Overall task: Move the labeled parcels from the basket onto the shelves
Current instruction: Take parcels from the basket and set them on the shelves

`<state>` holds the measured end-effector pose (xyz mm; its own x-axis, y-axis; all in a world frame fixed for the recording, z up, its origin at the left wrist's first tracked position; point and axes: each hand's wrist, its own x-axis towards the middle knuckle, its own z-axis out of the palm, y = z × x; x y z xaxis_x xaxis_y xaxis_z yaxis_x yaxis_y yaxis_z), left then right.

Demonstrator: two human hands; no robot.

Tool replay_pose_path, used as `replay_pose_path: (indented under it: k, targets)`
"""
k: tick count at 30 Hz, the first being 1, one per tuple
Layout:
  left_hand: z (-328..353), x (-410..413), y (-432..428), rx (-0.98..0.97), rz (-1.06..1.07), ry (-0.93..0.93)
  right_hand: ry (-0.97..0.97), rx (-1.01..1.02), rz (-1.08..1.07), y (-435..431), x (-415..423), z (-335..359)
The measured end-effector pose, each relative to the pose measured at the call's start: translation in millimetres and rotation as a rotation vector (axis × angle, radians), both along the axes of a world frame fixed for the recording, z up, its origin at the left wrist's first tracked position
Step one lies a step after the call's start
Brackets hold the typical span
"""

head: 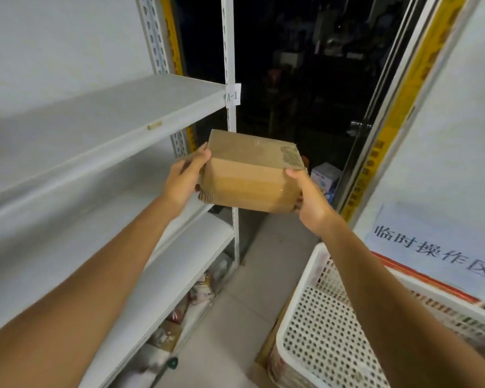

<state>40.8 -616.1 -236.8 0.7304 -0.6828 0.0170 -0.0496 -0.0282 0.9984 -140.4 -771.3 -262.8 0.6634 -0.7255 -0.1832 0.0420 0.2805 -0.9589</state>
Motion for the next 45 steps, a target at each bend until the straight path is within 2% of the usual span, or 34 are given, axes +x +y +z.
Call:
replay_pose_path:
  k: [5, 8, 15, 21, 27, 36, 43, 45]
  targets:
    - [-26.6, -11.2, -13.0, 0.005, -0.166, 0.007, 0.019, -0.103, 0.004, -4.0, -28.5, -25.5]
    - [-44.5, -11.6, -18.4, 0.086, -0.210, 0.016, 0.088, -0.170, -0.025, -2.7, -48.9, -37.2]
    - [-101.4, -37.8, -31.2, 0.205, -0.473, 0.003, 0.197, -0.214, -0.118, 12.2, -96.5, -72.8]
    - [-139.2, -70.5, -58.7, 0.317, -0.644, -0.002, 0.270, -0.037, -0.341, 24.6, -140.2, -127.3]
    - [-179.8, -127.4, -100.1, 0.422, -0.729, 0.007, 0.289, 0.131, -0.509, 4.1, -185.3, -174.7]
    - [-252.0, -227.9, -158.1, 0.578, -0.786, -0.049, 0.433, 0.200, -0.510, -66.7, -274.5, -249.0]
    - [-345.4, -268.8, -199.2, 0.673, -0.889, -0.196, 0.476, 0.311, -0.516, -91.2, -297.7, -349.8]
    - [-390.0, -269.8, -211.2, 0.716, -0.867, -0.255, 0.484, 0.345, -0.490, -106.2, -295.2, -389.5]
